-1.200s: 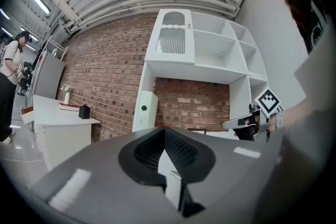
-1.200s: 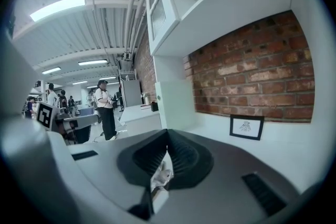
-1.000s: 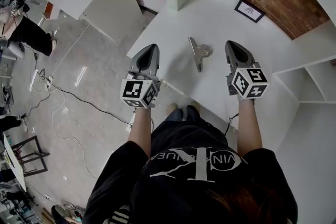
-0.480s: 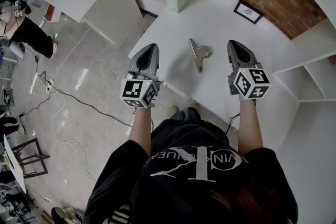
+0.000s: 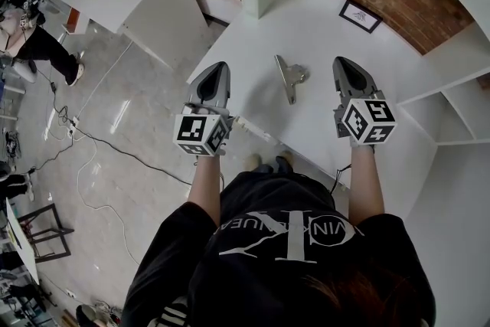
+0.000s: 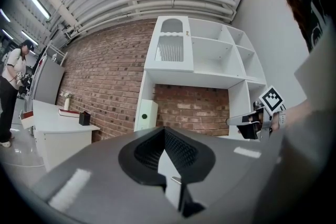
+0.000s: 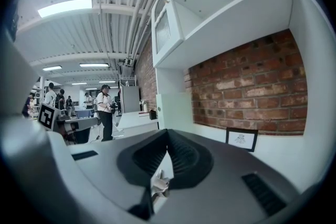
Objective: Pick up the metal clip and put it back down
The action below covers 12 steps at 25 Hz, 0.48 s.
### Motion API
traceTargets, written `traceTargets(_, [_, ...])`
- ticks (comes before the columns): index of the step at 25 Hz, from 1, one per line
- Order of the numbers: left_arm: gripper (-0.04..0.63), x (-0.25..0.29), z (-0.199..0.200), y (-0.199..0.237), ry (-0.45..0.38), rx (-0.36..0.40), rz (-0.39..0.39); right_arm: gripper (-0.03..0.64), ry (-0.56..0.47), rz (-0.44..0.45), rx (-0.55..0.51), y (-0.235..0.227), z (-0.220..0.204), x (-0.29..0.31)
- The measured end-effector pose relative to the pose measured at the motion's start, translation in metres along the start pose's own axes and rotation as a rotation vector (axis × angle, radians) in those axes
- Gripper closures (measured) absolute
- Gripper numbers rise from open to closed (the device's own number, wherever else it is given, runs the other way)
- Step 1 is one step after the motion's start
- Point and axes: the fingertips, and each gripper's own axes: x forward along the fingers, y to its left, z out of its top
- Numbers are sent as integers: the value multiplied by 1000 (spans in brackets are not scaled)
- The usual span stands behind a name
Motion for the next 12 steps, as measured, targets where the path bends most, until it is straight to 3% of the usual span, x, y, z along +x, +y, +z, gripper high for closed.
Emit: traceTargets(12, [607, -1, 7, 0, -14, 4, -6, 604, -15, -9, -13, 1, 8, -3])
